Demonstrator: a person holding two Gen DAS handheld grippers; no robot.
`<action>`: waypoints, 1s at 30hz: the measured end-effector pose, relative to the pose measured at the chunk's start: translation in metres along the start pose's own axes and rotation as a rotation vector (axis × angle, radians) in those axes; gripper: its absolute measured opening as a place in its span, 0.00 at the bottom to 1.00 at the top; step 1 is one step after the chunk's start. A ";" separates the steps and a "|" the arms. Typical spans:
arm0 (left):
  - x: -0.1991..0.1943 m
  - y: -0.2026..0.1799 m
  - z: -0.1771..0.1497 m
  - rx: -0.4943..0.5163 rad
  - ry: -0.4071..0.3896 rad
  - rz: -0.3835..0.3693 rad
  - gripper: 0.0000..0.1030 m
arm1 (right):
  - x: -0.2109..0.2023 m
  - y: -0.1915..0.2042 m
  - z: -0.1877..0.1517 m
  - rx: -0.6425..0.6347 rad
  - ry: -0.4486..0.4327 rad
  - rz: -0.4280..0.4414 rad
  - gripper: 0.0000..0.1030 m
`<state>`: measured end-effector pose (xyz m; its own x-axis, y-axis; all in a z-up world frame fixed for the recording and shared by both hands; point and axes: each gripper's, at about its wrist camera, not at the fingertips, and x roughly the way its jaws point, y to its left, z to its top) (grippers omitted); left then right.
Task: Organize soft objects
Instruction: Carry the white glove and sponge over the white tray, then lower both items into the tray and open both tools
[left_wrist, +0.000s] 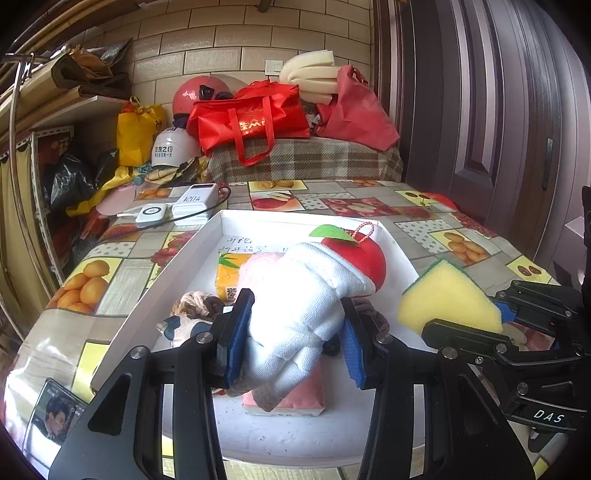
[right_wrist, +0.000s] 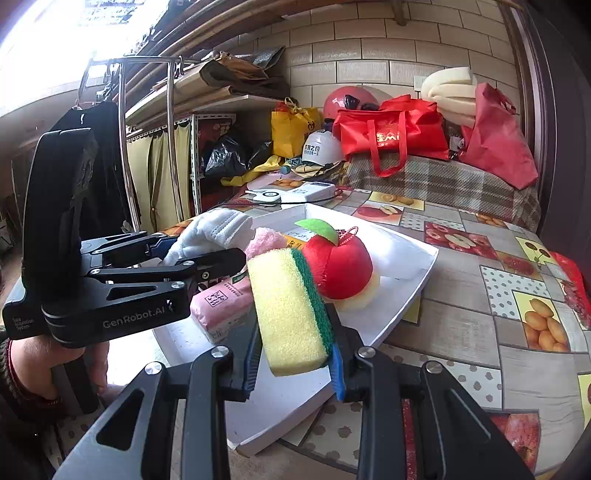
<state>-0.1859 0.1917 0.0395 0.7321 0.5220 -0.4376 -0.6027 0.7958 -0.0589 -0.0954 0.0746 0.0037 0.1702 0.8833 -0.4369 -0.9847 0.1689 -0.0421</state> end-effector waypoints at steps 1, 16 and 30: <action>0.001 0.001 0.000 -0.001 0.004 0.003 0.43 | 0.001 0.000 0.000 0.001 0.003 0.001 0.29; 0.042 0.033 0.010 -0.006 0.107 0.091 0.43 | 0.066 -0.010 0.010 0.050 0.216 0.033 0.30; 0.041 0.038 0.017 -0.020 0.017 0.277 0.82 | 0.073 -0.029 0.019 0.135 0.166 -0.055 0.71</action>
<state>-0.1735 0.2489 0.0344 0.5331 0.7135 -0.4547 -0.7854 0.6171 0.0476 -0.0540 0.1423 -0.0100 0.2039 0.7888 -0.5798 -0.9585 0.2814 0.0457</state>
